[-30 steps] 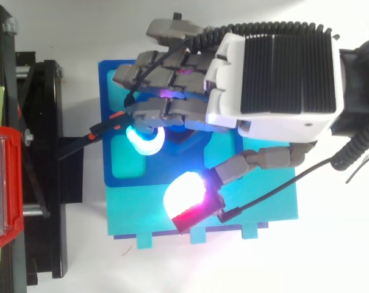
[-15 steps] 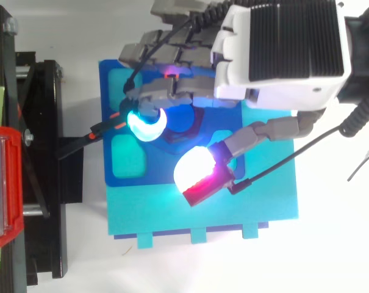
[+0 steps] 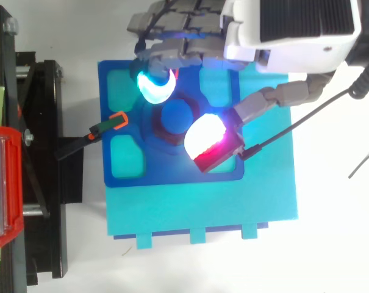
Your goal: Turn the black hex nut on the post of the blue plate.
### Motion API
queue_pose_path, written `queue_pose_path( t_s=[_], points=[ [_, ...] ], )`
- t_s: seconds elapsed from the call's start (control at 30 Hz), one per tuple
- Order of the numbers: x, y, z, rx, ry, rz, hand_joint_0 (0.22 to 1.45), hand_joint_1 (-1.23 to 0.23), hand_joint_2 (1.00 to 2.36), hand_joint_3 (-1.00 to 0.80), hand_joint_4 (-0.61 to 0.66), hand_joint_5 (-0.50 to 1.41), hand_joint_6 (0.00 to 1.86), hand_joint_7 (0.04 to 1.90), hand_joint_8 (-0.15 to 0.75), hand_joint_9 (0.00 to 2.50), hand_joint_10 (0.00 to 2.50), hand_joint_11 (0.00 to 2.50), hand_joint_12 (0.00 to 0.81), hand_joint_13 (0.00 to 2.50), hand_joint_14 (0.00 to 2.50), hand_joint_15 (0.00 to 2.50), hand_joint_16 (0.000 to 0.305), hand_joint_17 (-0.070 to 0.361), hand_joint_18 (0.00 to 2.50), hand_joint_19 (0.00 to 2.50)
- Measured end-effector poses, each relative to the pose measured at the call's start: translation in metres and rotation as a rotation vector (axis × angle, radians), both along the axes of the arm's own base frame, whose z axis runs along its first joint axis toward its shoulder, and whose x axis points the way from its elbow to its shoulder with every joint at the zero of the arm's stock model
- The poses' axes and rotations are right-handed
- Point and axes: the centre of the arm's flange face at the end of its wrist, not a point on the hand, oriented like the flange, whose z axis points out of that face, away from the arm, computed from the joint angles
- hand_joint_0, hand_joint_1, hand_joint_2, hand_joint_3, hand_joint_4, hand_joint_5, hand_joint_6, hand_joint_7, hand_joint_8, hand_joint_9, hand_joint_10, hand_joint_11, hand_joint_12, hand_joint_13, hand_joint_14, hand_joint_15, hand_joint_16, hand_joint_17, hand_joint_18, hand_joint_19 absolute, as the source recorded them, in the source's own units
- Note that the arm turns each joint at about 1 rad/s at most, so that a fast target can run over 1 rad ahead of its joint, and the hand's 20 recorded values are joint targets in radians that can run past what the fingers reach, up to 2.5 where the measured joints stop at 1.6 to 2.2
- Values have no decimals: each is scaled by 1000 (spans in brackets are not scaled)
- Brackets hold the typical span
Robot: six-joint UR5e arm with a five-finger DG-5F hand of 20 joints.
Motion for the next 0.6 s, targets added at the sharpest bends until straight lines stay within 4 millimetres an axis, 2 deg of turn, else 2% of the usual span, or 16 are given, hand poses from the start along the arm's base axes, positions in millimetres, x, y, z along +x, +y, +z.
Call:
queue_pose_path(
  t_s=[0.27,0.6],
  points=[
    [-3,-15,2,3,-8,7,474,-245,1000,-500,170,-213,502,1092,236,213,0,0,377,256,3,99,61,136,76,179],
    [8,-7,24,-5,-43,-22,474,-246,1000,-500,168,-218,502,1052,236,214,0,0,377,256,5,99,61,136,79,175]
  ],
)
